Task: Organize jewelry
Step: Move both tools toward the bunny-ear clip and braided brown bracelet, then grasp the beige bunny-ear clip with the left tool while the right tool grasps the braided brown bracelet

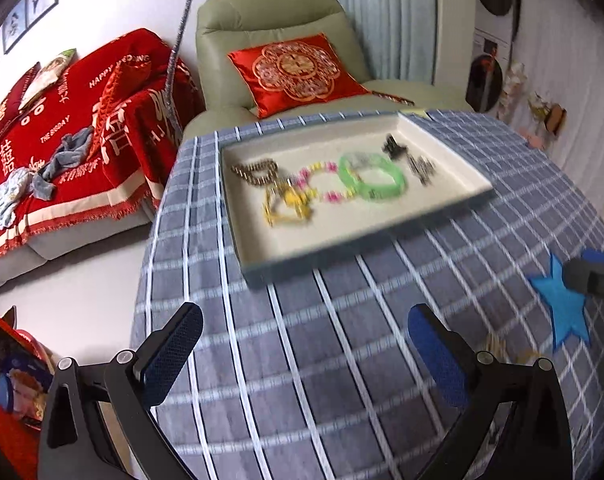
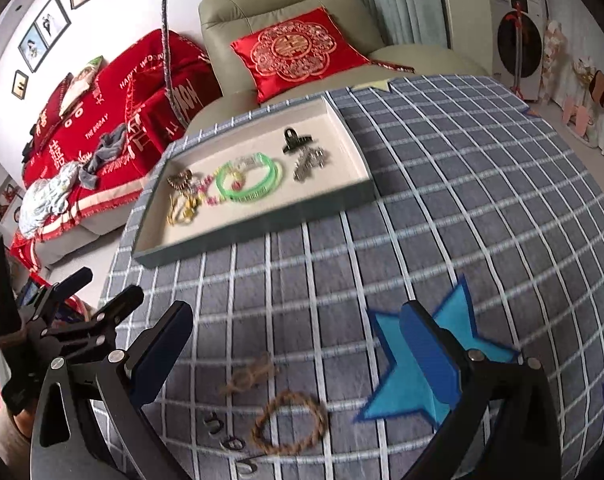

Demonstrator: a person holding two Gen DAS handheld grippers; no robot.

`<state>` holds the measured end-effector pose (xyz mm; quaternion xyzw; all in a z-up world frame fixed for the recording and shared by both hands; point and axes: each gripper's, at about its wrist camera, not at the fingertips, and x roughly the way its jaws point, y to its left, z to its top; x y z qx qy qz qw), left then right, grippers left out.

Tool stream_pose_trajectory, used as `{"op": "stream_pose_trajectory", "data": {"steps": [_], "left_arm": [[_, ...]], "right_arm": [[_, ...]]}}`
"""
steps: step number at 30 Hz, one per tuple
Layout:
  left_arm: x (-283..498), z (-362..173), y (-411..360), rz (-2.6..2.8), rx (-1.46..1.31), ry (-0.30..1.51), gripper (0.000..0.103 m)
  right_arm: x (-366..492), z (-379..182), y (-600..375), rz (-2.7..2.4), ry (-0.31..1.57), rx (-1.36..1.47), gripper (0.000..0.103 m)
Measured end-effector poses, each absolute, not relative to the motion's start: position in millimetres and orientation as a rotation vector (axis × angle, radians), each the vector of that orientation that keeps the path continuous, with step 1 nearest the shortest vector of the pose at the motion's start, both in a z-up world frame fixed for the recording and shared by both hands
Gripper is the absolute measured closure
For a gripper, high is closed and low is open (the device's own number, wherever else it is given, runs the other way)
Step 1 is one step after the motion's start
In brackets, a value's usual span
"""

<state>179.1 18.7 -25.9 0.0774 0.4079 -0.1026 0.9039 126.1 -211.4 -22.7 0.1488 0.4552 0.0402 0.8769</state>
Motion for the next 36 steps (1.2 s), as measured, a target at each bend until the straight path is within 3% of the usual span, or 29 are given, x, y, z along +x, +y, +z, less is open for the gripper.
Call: {"op": "stream_pose_trajectory", "data": {"steps": [20, 22, 27, 33, 36], "left_arm": [[135, -54, -16, -0.454, 0.266, 0.935, 0.000], [135, -56, -23, -0.471, 0.288, 0.939, 0.000], [140, -61, -38, -0.486, 0.330, 0.949, 0.000], [149, -68, -51, -0.499, 0.373, 0.946, 0.000], [154, -68, -55, -0.501, 0.372, 0.942, 0.000]], "right_arm": [[66, -59, -208, 0.028, 1.037, 0.187, 0.002], [66, -60, -208, 0.033, 1.038, 0.175, 0.011], [69, -66, -204, 0.050, 1.055, 0.140, 0.023], [73, -73, -192, 0.087, 1.062, 0.056, 0.035], [74, -75, -183, 0.089, 1.054, -0.014, 0.036]]}}
